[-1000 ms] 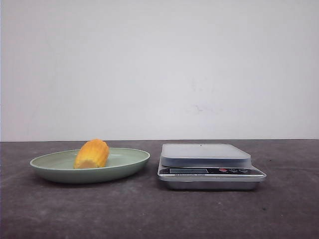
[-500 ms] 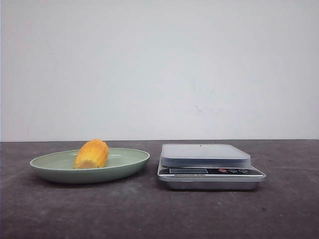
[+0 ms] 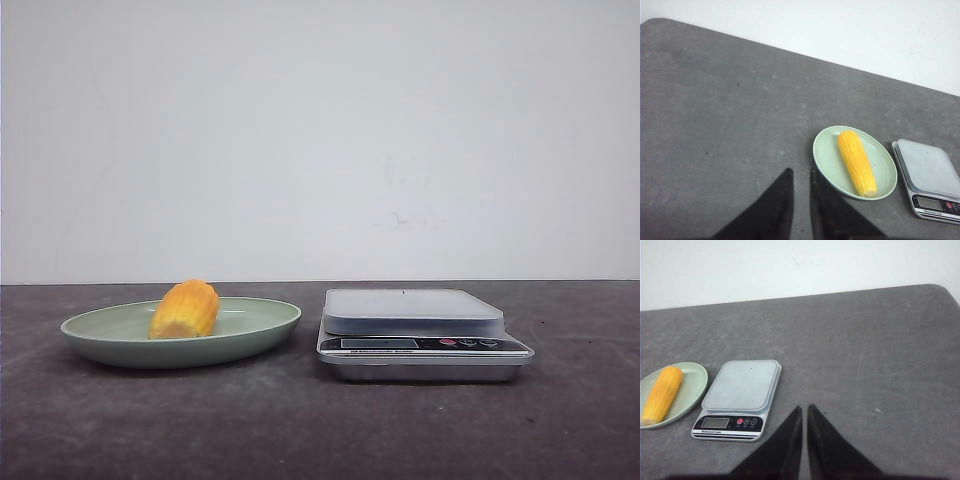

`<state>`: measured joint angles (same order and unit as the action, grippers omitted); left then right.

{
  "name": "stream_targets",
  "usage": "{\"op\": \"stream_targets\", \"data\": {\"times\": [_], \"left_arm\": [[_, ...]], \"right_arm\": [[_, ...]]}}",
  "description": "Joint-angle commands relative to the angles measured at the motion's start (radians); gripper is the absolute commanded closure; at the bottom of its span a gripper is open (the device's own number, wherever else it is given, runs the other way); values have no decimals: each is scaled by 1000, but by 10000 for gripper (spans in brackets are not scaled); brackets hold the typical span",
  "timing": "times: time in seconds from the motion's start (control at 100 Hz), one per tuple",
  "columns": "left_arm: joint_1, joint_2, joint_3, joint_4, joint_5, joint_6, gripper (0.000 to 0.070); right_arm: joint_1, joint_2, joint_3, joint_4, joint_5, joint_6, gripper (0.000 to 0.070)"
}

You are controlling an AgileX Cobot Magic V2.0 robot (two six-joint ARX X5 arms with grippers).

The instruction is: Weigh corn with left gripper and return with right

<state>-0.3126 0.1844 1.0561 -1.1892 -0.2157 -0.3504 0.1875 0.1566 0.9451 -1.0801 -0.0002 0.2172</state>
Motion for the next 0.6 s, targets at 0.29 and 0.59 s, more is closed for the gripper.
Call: {"op": "stream_targets", "data": {"times": [0.29,0.59], "left_arm": [[-2,2,10,7,1,14,684],[109,-17,-172,306,1,115,684]], "right_arm": [[-1,-3,13,11,0,11,688],[-1,-3,13,11,0,11,688]]}}
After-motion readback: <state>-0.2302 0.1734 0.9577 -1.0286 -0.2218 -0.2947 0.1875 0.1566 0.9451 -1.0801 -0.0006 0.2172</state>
